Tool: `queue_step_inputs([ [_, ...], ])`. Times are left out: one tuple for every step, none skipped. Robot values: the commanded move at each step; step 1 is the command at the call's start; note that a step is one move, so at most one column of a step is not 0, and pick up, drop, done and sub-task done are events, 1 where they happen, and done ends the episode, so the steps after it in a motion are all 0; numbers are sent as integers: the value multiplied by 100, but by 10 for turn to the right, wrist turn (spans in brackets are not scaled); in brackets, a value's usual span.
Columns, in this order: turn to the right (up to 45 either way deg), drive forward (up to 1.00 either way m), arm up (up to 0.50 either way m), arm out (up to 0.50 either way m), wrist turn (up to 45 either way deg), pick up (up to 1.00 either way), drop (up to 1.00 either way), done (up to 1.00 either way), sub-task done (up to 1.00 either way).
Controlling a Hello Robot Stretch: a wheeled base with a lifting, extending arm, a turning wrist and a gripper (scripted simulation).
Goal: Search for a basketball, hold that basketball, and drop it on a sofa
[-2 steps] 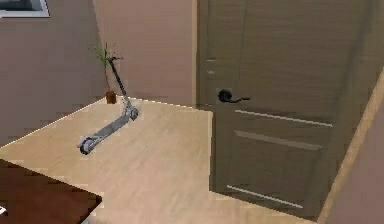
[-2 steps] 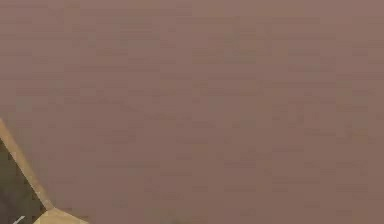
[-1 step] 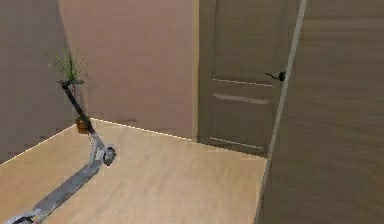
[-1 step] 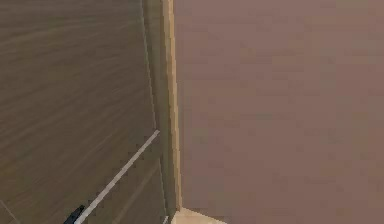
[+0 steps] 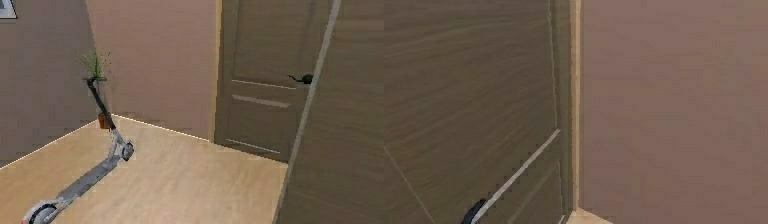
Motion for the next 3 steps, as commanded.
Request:
queue_step_inputs([
  [0,15,0,0,0,0,0,0,0],
  [-450,0,0,0,0,0,0,0,0],
  [-150,0,0,0,0,0,0,0,0],
])
